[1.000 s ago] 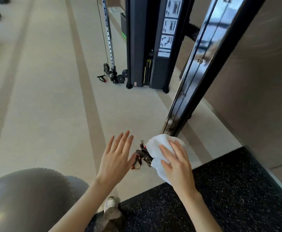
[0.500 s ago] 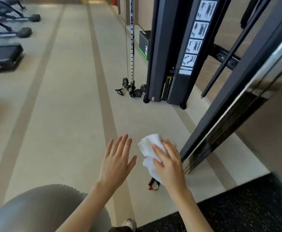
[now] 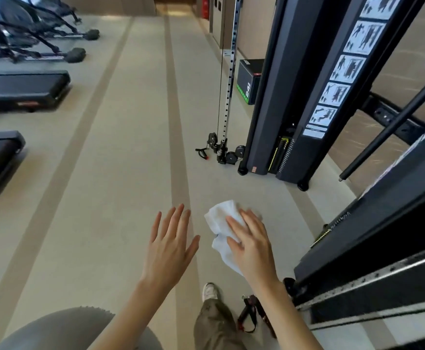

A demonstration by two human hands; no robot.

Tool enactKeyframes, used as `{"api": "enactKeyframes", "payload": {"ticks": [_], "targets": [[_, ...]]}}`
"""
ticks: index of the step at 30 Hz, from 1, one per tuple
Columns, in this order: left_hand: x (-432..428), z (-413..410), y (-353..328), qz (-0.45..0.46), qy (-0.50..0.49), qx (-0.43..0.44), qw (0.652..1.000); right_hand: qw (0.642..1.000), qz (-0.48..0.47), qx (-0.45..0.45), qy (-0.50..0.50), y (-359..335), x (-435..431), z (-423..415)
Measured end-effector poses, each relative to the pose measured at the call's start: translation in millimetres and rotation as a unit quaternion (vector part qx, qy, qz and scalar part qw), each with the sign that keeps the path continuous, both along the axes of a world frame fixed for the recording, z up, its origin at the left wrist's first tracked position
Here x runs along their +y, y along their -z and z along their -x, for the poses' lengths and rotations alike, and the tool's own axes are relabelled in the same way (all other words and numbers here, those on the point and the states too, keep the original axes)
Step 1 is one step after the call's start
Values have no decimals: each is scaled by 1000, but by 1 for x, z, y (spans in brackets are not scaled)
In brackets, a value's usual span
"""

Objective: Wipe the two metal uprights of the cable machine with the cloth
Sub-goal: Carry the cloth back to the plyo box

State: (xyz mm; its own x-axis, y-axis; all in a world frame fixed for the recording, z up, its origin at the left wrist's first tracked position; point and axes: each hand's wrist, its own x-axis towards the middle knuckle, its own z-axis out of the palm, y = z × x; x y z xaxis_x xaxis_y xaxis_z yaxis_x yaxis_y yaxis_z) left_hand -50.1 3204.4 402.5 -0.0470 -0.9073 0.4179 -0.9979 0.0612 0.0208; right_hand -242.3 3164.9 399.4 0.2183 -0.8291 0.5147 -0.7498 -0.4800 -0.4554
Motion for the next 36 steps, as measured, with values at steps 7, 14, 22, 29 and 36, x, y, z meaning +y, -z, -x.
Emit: {"api": "enactKeyframes", "payload": {"ticks": [7,14,22,29,36], "targets": [[-130,-18,3,39,-33,20,999,999,19,-28,-22,5,-141,-18],[-262,-40,0,55,-57,22,997,998,27,-29,-44,-3,-283,-38],[-378,-84,13,36,-89,31,995,997,19,-22,-74,3,-414,-79],[-505,-150,22,32,-85,24,996,997,25,-22,-68,17,-542,-151],[-650,-233,12,52,-67,37,996,997,43,-33,-63,9,-679,-236]]}}
